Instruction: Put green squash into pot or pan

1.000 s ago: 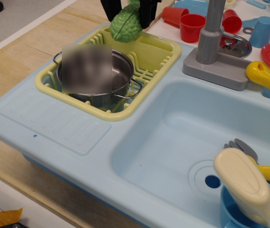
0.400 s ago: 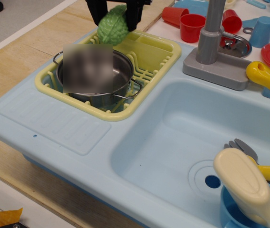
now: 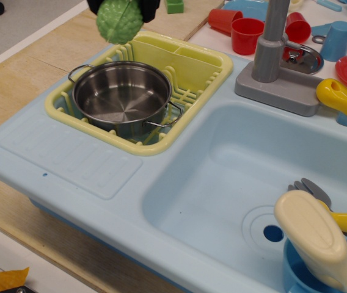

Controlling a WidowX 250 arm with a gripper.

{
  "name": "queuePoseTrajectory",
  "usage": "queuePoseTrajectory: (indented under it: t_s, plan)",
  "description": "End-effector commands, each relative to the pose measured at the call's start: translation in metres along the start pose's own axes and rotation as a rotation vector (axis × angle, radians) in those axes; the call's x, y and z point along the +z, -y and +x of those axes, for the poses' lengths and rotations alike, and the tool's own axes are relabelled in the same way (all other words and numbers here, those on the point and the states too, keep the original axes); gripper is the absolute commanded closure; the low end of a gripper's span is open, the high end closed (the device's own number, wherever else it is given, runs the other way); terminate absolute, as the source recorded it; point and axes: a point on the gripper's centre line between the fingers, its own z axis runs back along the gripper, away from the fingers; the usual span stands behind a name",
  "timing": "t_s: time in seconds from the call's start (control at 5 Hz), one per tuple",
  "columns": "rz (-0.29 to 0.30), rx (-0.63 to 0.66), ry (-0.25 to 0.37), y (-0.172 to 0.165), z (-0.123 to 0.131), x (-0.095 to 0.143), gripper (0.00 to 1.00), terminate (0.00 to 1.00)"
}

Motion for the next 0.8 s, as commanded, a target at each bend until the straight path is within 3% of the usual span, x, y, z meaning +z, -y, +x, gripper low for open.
queuePoseTrajectory:
  t_s: [0.0, 0.2, 0.4, 0.6]
  plan:
    - [-0.058, 0.064, 0.041, -0.0034, -0.0214, 0.0042, 1.00, 0.00]
    - [-0.096, 0.066, 0.039, -0.0012, -0.0272, -0.0006, 0.00, 0.00]
    - [-0.133, 0.072, 0.033, -0.0001, -0.0278, -0.0012, 0.00, 0.00]
    - [-0.133, 0.072, 0.033, -0.0001, -0.0278, -0.0012, 0.00, 0.00]
